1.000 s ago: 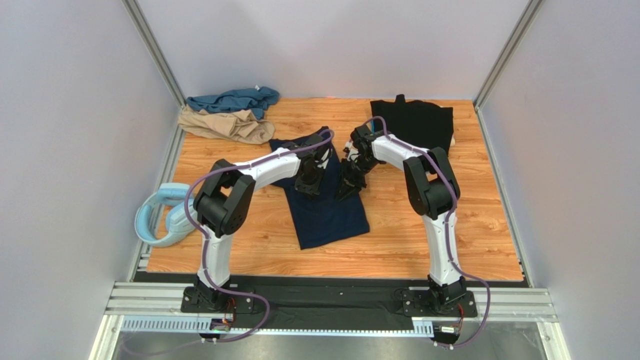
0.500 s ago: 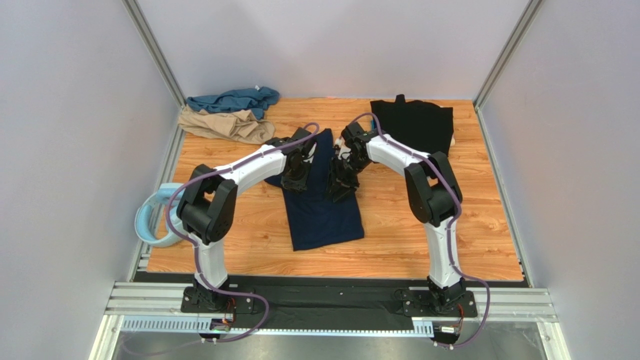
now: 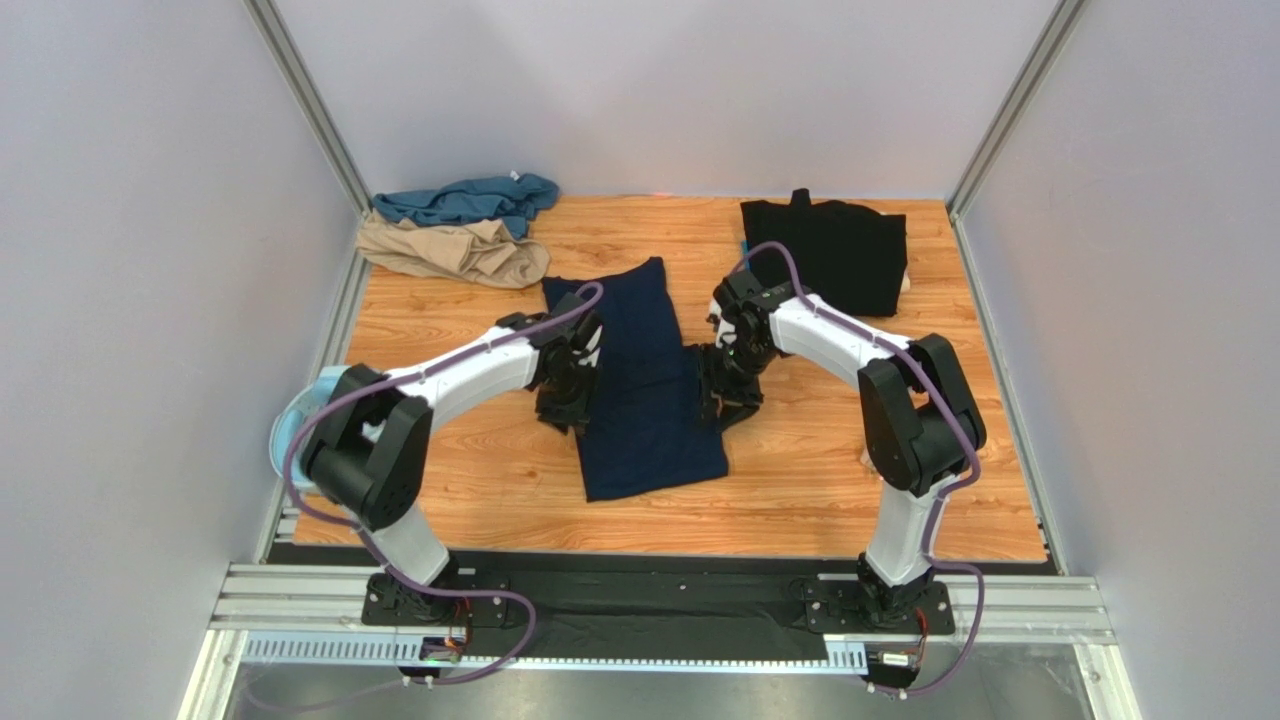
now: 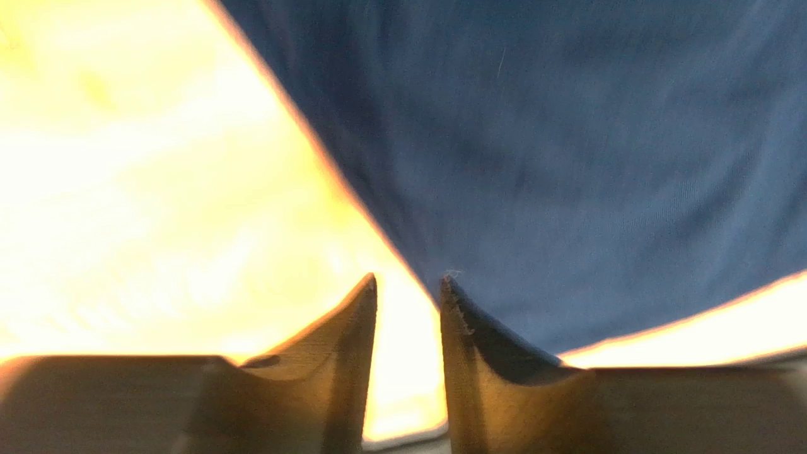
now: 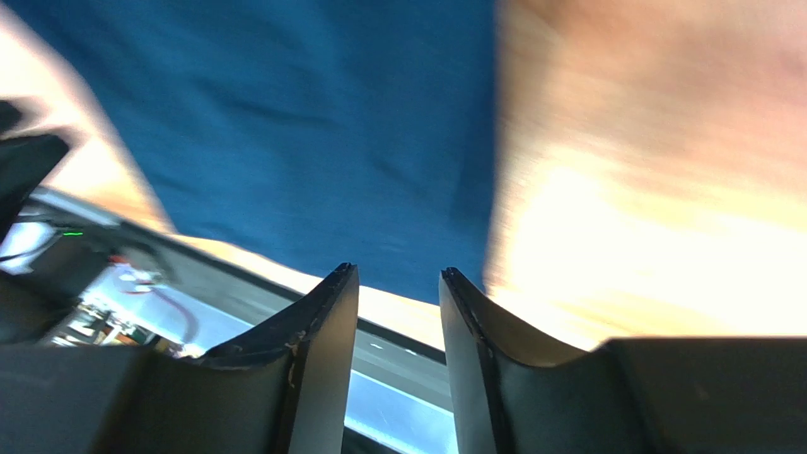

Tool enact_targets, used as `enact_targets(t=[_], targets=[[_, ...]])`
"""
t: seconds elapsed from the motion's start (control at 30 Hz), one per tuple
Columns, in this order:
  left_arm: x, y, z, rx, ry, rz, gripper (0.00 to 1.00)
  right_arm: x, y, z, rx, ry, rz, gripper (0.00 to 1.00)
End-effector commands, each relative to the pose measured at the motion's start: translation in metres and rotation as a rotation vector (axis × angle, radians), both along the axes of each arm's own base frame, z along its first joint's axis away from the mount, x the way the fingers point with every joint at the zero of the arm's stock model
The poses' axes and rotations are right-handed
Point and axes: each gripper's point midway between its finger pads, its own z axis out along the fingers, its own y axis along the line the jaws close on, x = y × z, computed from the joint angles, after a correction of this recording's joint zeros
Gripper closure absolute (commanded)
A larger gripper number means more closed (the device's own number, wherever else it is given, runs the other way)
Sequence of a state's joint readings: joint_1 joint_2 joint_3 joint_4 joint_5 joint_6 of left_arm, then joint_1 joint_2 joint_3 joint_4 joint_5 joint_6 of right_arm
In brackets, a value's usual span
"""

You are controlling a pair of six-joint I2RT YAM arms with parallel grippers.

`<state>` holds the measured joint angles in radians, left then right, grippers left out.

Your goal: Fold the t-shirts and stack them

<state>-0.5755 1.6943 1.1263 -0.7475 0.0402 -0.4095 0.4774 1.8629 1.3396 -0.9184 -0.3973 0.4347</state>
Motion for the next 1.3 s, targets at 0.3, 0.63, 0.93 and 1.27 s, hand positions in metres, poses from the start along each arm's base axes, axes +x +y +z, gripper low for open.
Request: enact_targets(t=[0.3,0.63,0.93,1.27], targets=[[-0.069,0.01,0.015,-0.223,0.1,0.191,0.43,-0.039,-0.039,-0.035,0.036,0.021,0.004,0.5],[-0.083,0.012,-0.008,-0.218,0.164,0.25,0.44,-0.035,-0.027,-0.051,0.156,0.065,-0.062,0.5],[-0.076,-0.001,-0.027,-0.245,0.192,0.274,0.45,-0.028,-0.018,-0.056,0.193,0.083,-0.073,0.5],[-0.078,-0.02,-0.038,-0.254,0.211,0.235,0.46,-0.049,-0.019,-0.072,0.159,0.167,-0.059,0.51]])
